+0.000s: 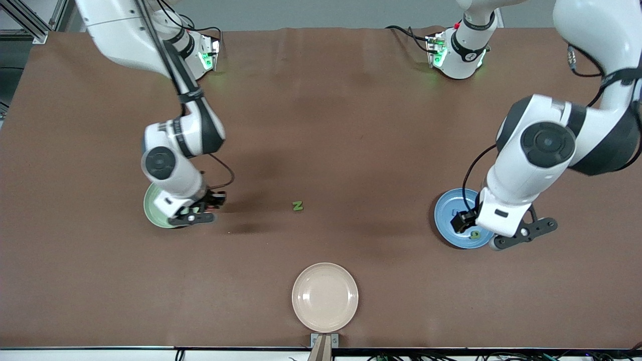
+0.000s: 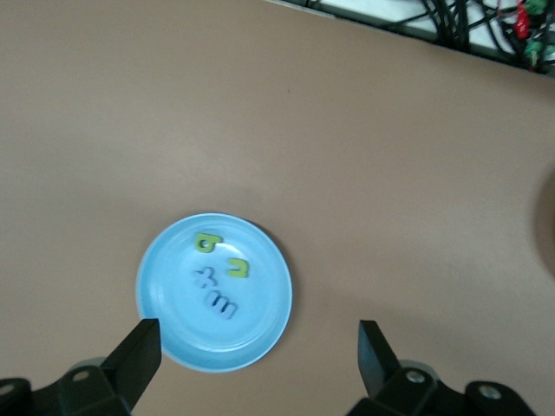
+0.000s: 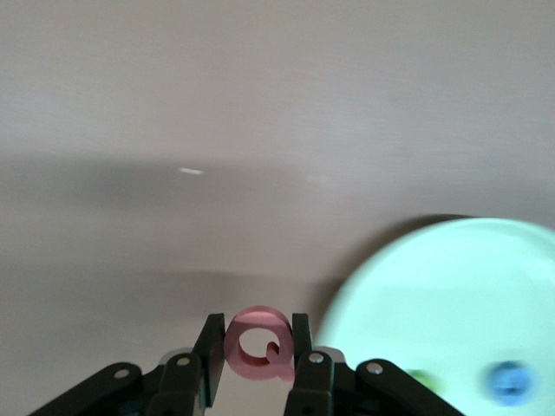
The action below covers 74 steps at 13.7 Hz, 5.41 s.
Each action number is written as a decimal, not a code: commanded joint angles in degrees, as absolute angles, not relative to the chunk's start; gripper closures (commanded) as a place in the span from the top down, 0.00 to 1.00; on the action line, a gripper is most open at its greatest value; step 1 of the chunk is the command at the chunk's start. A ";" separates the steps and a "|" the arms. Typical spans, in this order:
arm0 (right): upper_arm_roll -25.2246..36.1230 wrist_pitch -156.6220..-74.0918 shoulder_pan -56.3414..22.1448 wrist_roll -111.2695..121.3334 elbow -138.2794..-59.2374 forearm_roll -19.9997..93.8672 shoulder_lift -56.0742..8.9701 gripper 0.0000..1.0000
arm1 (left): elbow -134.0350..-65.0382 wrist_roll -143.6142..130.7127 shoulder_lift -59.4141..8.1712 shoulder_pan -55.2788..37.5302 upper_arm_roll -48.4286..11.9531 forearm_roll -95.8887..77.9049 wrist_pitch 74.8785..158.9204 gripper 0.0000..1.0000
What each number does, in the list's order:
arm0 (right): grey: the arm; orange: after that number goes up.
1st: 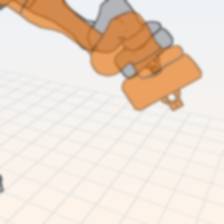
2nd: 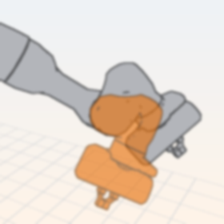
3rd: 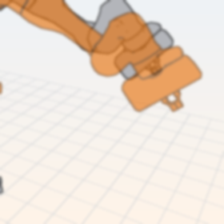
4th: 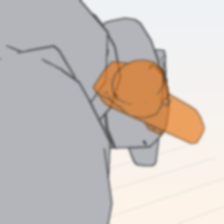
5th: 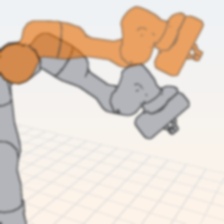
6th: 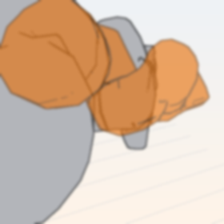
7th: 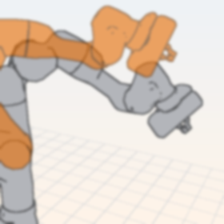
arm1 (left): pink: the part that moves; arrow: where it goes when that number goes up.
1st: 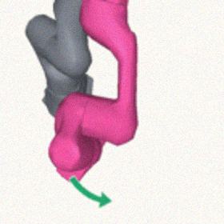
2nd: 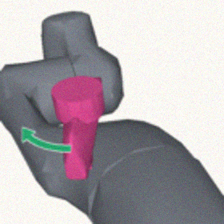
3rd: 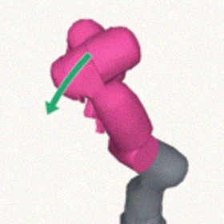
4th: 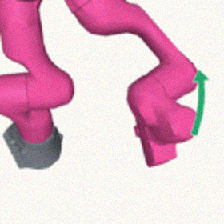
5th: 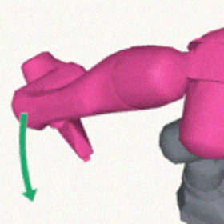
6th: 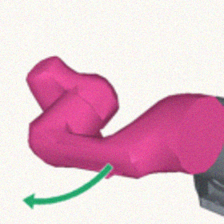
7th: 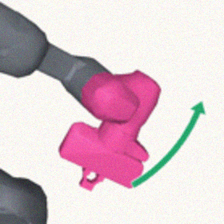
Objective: Sort upper and lower case letters into plates
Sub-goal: 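Drop the Q onto the green plate while the left gripper drops u, then reach the right gripper to the green Z and grasp it, then carry the Z to the green plate and open the right gripper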
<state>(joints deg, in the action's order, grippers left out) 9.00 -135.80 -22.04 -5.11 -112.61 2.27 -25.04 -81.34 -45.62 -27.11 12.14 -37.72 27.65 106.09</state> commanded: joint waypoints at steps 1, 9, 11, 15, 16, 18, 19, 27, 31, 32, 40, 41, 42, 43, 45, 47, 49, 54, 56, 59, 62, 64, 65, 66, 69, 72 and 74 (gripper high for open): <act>7.73 -138.33 -15.66 3.84 -117.77 2.55 -22.85 0.00 | -82.00 -39.67 -21.11 13.01 -39.11 25.59 98.39 1.00; 7.56 -143.35 -9.05 13.18 -119.18 4.12 -26.10 0.01 | -82.53 -11.82 -5.55 5.86 -16.96 4.33 87.48 1.00; 7.56 -144.75 -9.49 13.18 -119.18 5.53 -27.76 0.03 | -83.14 -4.51 -3.43 1.51 -8.64 2.02 84.83 1.00; 7.56 -143.97 -9.67 12.83 -118.48 5.62 -27.60 1.00 | -86.04 -4.22 -0.09 0.97 -6.42 1.93 83.76 1.00; 7.47 -143.79 -9.84 12.48 -118.30 5.62 -27.08 1.00 | -86.13 -4.22 0.52 0.71 -6.33 1.93 83.76 1.00; 6.86 -138.72 -12.11 6.20 -115.77 7.02 -26.11 1.00 | -85.87 -4.31 1.06 0.62 -6.59 2.11 85.86 1.00; 6.77 -136.60 -14.57 0.24 -114.01 7.12 -26.10 1.00 | -85.96 -4.13 1.05 0.79 -6.77 2.02 86.91 1.00; 6.77 -135.44 -33.12 -40.22 -97.58 7.21 -36.10 1.00 | -86.13 -3.34 0.18 0.79 -6.94 1.15 87.54 1.00; 6.77 -136.31 -37.17 -48.94 -92.55 7.03 -41.83 1.00 | -86.22 -3.51 0.18 0.88 -6.94 -0.53 87.45 1.00; 6.77 -137.36 -38.13 -48.87 -92.46 7.03 -42.71 1.00 | -86.22 -3.60 0.18 0.88 -6.86 -0.53 87.45 1.00; 5.63 -139.75 -41.13 -41.75 -90.44 6.94 -45.09 0.97 | -86.22 -3.95 0.44 1.14 -6.77 -0.53 86.48 1.00; 5.63 -139.75 -41.48 -41.75 -90.35 6.86 -45.09 0.97 | -86.22 -4.13 0.44 1.14 -6.85 -0.53 86.48 1.00; 5.54 -139.75 -41.66 -41.75 -90.26 6.86 -45.26 0.95 | -86.13 -4.13 0.44 1.14 -6.86 -0.53 86.48 1.00; 5.54 -139.75 -42.10 -41.84 -89.74 6.77 -45.79 0.94 | -86.05 -4.13 0.27 1.14 -6.86 -0.53 86.57 1.00; 5.62 -139.75 -42.97 -42.10 -88.25 6.51 -47.10 0.86 | -86.04 -4.22 0.09 1.05 -6.86 -0.44 86.75 1.00; 5.62 -139.75 -43.07 -42.10 -87.89 6.24 -47.55 0.81 | -85.96 -4.13 0.00 1.05 -6.86 -0.44 86.92 1.00; 5.62 -139.75 -43.50 -41.84 -87.72 5.54 -47.55 0.71 | -85.87 -4.13 0.00 1.05 -6.86 -0.44 86.92 1.00; 5.62 -139.75 -42.72 -41.57 -87.54 1.32 -47.55 0.58 | -85.87 -4.13 -0.53 0.88 -6.86 -0.18 87.19 1.00; 5.62 -139.75 -42.54 -41.05 -87.63 1.32 -47.64 0.52 | -85.78 -4.13 -0.44 0.88 -6.86 -0.17 87.19 1.00; 5.80 -139.66 -42.19 -40.16 -87.63 1.58 -47.37 0.07 | -85.78 -4.22 -0.44 0.79 -6.86 -0.35 87.19 1.00; 5.89 -138.26 -40.09 -39.38 -87.89 1.76 -46.24 0.00 | -85.87 -4.22 -0.35 0.88 -6.86 -0.35 87.01 1.00; 5.89 -130.65 -37.45 -33.79 -88.24 1.84 -43.26 0.00 | -85.78 -4.04 -0.35 0.88 -6.86 -0.35 87.01 1.00; 5.89 -126.69 -35.01 -30.53 -88.85 1.85 -40.89 0.00 | -85.78 -3.87 -0.26 0.88 -6.86 -0.35 87.01 1.00; 5.89 -125.61 -33.07 -27.45 -91.47 1.85 -38.00 0.00 | -85.78 -3.78 -0.26 0.88 -6.86 -0.35 87.01 1.00; 5.89 -126.30 -24.63 -13.14 -101.22 1.85 -29.64 0.00 | -85.87 -3.61 -0.26 0.88 -6.86 -0.35 86.84 1.00; 5.80 -131.99 -17.25 -1.88 -110.71 1.93 -24.01 0.00 | -85.87 -3.60 -0.35 0.70 -6.94 -0.26 86.84 1.00; 5.71 -136.73 -13.38 4.54 -115.81 2.11 -22.68 0.00 | -85.78 -3.43 -0.26 0.79 -6.94 -0.26 86.84 1.00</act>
<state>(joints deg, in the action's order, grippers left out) 7.27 -131.98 -16.68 -0.08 -107.91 2.23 -26.63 -85.82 -4.49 -0.67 0.97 -7.19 0.37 86.92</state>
